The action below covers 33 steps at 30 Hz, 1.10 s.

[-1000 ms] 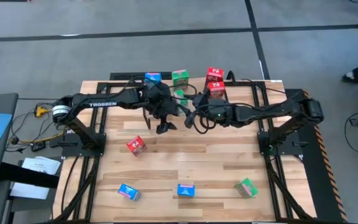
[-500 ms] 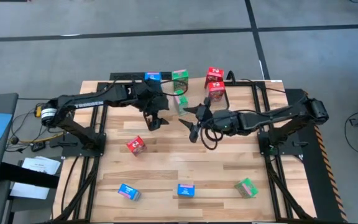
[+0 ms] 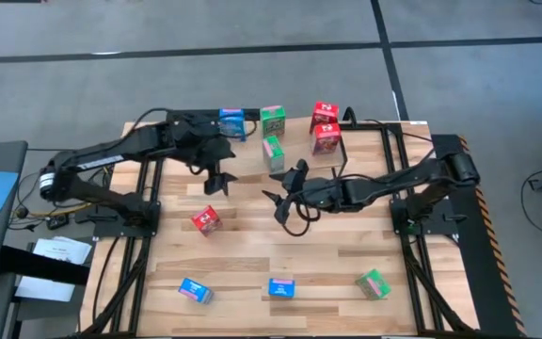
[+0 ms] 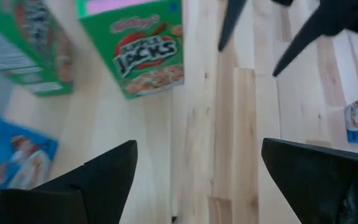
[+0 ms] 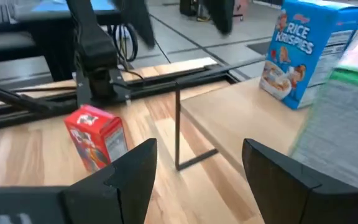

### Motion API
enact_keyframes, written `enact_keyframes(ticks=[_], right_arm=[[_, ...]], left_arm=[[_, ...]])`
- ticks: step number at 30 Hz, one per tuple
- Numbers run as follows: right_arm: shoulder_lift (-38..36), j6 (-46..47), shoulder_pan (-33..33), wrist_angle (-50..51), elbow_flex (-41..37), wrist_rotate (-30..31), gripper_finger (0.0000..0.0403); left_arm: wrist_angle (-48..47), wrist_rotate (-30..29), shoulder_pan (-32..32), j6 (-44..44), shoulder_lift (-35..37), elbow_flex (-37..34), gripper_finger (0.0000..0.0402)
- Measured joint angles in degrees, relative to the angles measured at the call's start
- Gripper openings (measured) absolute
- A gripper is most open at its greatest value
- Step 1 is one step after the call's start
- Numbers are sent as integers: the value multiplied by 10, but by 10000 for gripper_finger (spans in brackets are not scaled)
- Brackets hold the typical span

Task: Stack cereal on shelf
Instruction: Put the top green cereal box on the shelf aligned with the green cereal box

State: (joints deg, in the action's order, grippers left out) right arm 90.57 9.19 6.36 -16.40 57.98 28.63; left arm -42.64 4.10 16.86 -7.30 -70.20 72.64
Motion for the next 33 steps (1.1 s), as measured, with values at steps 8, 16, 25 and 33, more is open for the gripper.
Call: enact_keyframes(ticks=[8, 16, 25, 33], right_arm=[[54, 0, 0, -24, 6, 56, 260], [54, 19, -12, 2, 6, 105, 260], [52, 34, -24, 12, 6, 109, 260], [47, 35, -24, 31, 6, 150, 260]], left_arm=[[-10, -7, 0, 17, 48, 0, 332], [-17, -19, 0, 22, 54, 0, 332], [-17, -20, 0, 21, 54, 0, 332], [-17, -20, 0, 20, 54, -1, 332]])
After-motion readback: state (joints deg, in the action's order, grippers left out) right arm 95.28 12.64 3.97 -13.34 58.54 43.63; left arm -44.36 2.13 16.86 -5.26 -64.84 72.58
